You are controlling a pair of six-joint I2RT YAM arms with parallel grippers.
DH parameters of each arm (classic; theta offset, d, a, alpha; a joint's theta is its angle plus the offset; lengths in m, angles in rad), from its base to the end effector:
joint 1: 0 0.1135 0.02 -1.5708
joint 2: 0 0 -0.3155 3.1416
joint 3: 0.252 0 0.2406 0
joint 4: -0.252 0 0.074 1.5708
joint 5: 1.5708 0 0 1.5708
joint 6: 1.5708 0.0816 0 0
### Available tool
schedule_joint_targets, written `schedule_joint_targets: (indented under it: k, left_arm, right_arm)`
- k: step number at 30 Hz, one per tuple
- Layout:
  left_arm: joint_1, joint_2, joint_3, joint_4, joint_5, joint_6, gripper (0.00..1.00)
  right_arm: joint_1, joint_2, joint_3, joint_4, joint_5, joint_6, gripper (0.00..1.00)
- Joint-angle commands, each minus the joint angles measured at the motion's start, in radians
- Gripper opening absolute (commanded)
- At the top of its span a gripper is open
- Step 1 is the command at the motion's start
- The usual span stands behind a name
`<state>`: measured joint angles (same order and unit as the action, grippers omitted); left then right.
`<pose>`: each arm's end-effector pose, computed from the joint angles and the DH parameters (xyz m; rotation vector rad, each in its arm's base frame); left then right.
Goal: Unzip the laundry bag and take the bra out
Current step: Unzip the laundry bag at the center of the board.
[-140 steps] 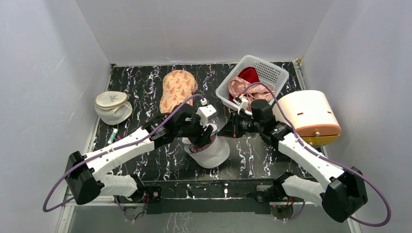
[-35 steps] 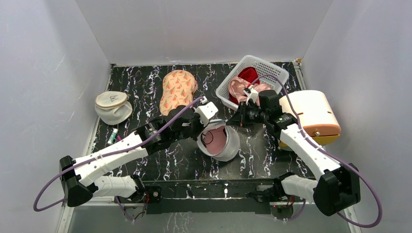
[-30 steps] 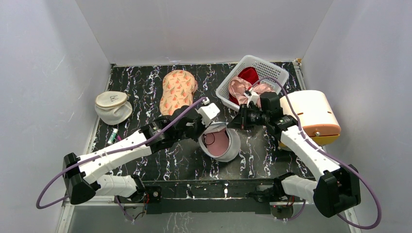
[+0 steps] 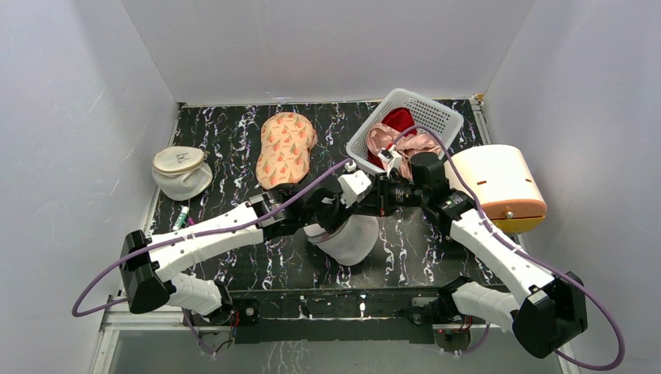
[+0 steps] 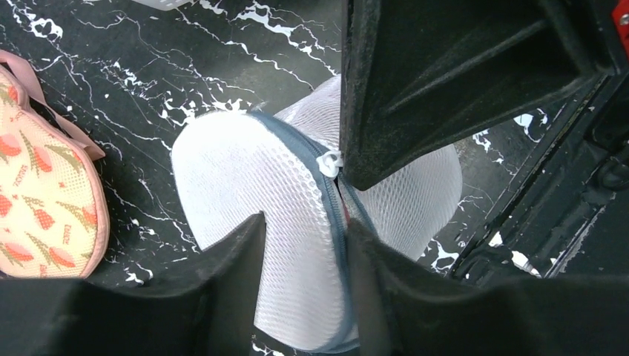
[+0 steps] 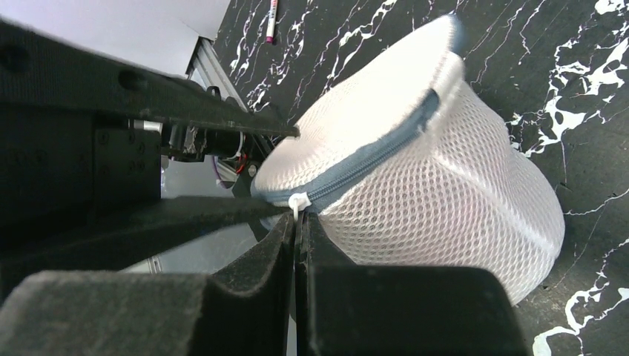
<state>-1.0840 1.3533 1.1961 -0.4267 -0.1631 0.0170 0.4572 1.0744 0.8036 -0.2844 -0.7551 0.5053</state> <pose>0.1616 -0.2769 0.3592 1.0574 1.9056 -0.4423 0.1760 0.1489 0.3161 -0.4344 2.2209 1.3460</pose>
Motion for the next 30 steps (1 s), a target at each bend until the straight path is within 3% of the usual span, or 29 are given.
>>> schedule_joint_targets:
  k: [1, 3, 7, 19, 30]
  left_arm:
    - [-0.005, 0.001, 0.002, -0.019, -0.053, 0.030, 0.35]
    - [-0.005, -0.007, 0.008, -0.033, -0.065, 0.048, 0.18]
    - [-0.005, -0.042, 0.013, -0.065, -0.091, 0.091, 0.00]
    - [-0.007, -0.183, 0.007, -0.107, -0.103, 0.198, 0.00]
    - [-0.031, -0.190, 0.087, -0.162, -0.049, 0.254, 0.00]
  right_arm:
    - [0.006, -0.033, 0.032, 0.036, 0.004, 0.001, 0.00]
    - [0.006, -0.034, 0.042, 0.007, 0.037, -0.017, 0.00]
    - [0.005, -0.038, 0.061, -0.038, 0.122, -0.045, 0.00]
    - [-0.001, 0.033, 0.126, -0.133, 0.246, -0.119, 0.00]
    - [-0.016, 0.105, 0.152, -0.140, 0.264, -0.164, 0.00]
